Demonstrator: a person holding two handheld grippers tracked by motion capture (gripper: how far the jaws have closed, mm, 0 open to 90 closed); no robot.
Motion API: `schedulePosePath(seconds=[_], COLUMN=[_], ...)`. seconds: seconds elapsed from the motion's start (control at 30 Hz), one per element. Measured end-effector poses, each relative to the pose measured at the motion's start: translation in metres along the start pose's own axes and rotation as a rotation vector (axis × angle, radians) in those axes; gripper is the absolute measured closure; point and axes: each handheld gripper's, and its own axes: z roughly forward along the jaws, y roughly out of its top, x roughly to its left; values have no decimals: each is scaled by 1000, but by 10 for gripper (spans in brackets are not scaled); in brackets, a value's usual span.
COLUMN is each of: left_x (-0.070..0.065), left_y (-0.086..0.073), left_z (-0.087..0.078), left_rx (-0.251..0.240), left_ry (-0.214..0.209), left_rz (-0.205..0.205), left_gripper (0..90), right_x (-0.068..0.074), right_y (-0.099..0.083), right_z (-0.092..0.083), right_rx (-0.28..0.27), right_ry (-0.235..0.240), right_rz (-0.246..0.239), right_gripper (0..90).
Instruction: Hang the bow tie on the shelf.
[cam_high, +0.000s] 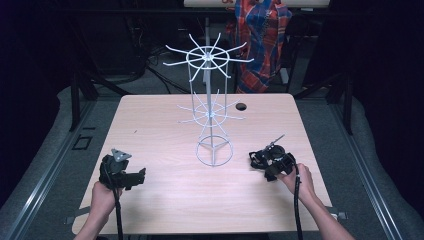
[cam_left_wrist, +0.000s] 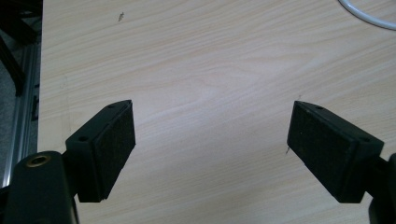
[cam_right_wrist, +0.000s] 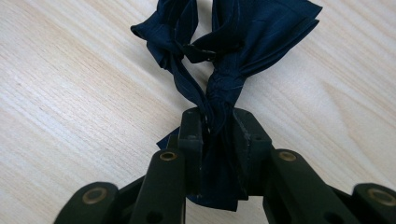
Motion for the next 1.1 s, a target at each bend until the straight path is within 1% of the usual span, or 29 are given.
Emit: schedulePosePath(seconds=[0.13,0.17,0.2,0.23,0.27,0.33,0.47,0.57,0.6,0.8,0.83,0.93,0.97,1.03,1.1], left_x=[0,0,0,0,0,0,0,0,0,0,0,0,0,0,0], left_y=[0,0,0,0,0,0,0,0,0,0,0,0,0,0,0], left_z=[0,0,0,0,0,0,0,-1,-1,-1,-1,-1,-1,-1,-1], left_rx=[-1,-1,-1,-1,-1,-1,0,-2,-5,-3,-3,-2,-3,0,1], left_ry=[1,1,2,1,0,1,2,5,5,4,4,4,5,4,4], left_rz=[1,1,1,1,1,3,2,4,2,3,3,6,3,7,7], left_gripper=[155,155,155,155,155,155,155,155,155,155,155,155,155,155,155], right_x=[0,0,-1,-1,-2,-1,-1,0,0,-1,0,0,0,-1,-1], right_y=[1,1,1,1,1,0,0,0,0,1,0,0,0,-1,-1], right_z=[-4,-5,-6,-6,-8,-9,-12,-13,-13,-20,-21,-23,-24,-28,-31], right_rx=[-5,-13,-12,-24,-18,-33,-25,-33,-45,-50,-66,-65,-74,-80,-92], right_ry=[-1,5,8,12,9,9,11,22,19,17,18,22,32,27,32], right_rz=[-14,-4,-7,-1,-8,1,-15,-14,-13,-26,-23,-24,-18,-21,-18], right_gripper=[748,749,749,749,749,749,747,747,747,747,747,746,747,746,746])
